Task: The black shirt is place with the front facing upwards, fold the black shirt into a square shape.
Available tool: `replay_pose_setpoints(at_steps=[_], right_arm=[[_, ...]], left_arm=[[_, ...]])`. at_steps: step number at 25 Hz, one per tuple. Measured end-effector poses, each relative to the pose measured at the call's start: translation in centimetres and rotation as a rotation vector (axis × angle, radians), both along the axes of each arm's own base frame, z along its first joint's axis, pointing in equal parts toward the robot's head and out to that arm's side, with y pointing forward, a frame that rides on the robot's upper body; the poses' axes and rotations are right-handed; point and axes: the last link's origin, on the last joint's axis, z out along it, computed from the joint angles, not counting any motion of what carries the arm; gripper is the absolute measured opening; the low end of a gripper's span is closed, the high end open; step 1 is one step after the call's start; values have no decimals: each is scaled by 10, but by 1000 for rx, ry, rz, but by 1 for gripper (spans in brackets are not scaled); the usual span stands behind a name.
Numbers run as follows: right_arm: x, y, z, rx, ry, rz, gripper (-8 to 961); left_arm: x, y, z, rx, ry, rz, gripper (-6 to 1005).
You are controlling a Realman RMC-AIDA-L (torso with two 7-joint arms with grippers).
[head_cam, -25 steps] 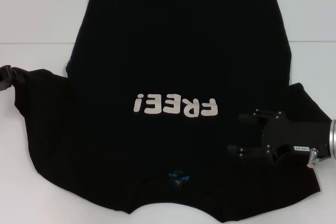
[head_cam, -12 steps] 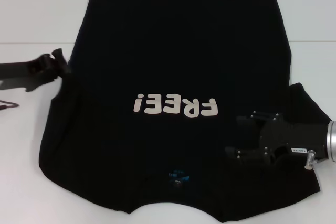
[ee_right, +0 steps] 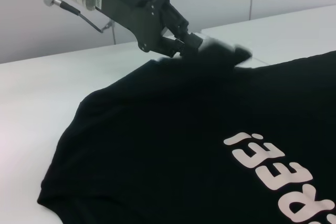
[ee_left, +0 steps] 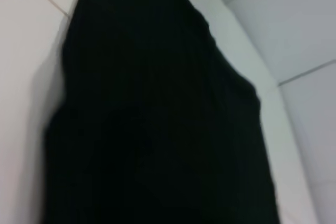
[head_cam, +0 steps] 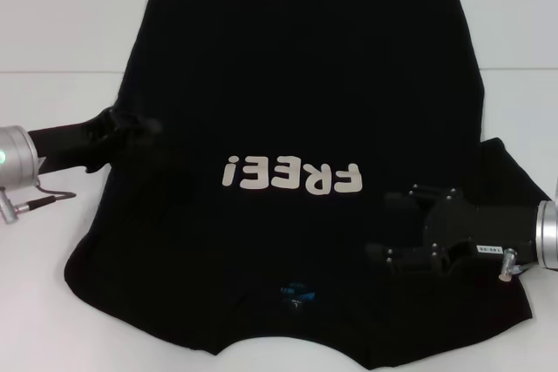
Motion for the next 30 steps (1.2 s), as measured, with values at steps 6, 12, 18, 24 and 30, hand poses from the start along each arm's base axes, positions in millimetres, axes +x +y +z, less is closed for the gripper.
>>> replay_pose_setpoints(at_steps=[6,12,18,24,30], right_arm=[[1,0,-1,-1,0,-4,908],[4,0,-1,15,7,-35,908],[15,-2,7,40,71,-171,907],[25,4,32,27,136,-449,907],[37,3,75,-63,78,-755,906]], left_arm=[[2,-6,-10,21,-97,1,270],[5,-28,-13,31,-4,-285,510],[-5,-74,-25,103,243,-723,693],[-11,-101,-38,108,461,-1003,760],[-11,-105,-39,121,506,-1055,762]])
